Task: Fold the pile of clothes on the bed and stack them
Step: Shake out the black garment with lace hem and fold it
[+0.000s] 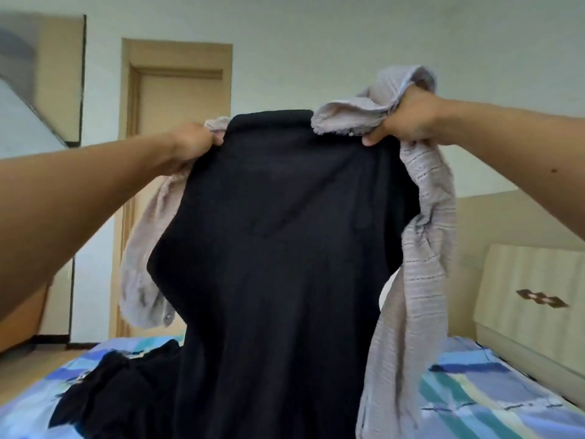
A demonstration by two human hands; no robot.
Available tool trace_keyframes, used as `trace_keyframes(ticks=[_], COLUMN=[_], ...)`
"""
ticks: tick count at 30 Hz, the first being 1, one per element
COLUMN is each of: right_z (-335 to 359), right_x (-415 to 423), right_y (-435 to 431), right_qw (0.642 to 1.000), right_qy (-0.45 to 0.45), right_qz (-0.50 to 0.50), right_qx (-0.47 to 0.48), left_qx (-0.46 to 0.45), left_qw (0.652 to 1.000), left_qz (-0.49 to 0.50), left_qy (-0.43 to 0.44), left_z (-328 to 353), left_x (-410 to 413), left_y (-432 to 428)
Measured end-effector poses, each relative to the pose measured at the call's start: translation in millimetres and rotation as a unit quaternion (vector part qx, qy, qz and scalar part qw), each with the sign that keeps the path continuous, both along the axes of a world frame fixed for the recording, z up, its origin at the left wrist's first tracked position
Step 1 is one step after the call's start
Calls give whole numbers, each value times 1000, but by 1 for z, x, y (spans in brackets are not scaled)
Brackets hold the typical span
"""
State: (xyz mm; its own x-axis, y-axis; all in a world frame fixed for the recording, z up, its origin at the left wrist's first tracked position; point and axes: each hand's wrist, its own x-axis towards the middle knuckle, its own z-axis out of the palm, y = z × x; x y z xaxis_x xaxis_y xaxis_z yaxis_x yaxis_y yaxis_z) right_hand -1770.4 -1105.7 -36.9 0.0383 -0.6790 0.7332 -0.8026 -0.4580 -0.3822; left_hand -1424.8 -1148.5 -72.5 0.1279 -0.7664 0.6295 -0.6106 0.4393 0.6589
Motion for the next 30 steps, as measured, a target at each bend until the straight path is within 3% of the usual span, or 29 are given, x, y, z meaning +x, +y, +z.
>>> trace_keyframes(ticks=[5, 11, 13, 15, 17, 19, 21, 25, 28, 30], right_z=[-37, -122, -140, -152, -162, -169, -172, -172, -180, -190], right_x=[-7, 12, 31, 54, 74, 87, 85, 46, 19, 8], right_y=[-8, -21, -21, -17, -13, -13, -15, -26, -37, -44], right_qw=[993, 961, 948, 927, 900, 880, 871, 881, 897, 899], right_qy=[55, 85, 110, 141, 188, 211, 214, 186, 139, 93], right_qz=[-33, 104, 151, 197, 225, 245, 260, 231, 200, 203], right_qx=[99, 240, 257, 286, 324, 347, 357, 370, 369, 376], left_qx=[77, 174, 267, 375, 429, 445, 416, 283, 152, 81], left_qw=[981, 946, 925, 887, 842, 824, 840, 906, 965, 982], left_qz=[-166, -212, -231, -265, -325, -345, -345, -283, -195, -154], left_qy=[71, 175, 140, 51, -17, -71, -51, 133, 91, 68], left_z=[-40, -156, -208, -259, -296, -313, -315, -306, -288, -273], left_x=[11, 44, 37, 18, -10, -35, -45, -11, 15, 28], left_y=[28, 31, 31, 31, 36, 44, 46, 23, 13, 8])
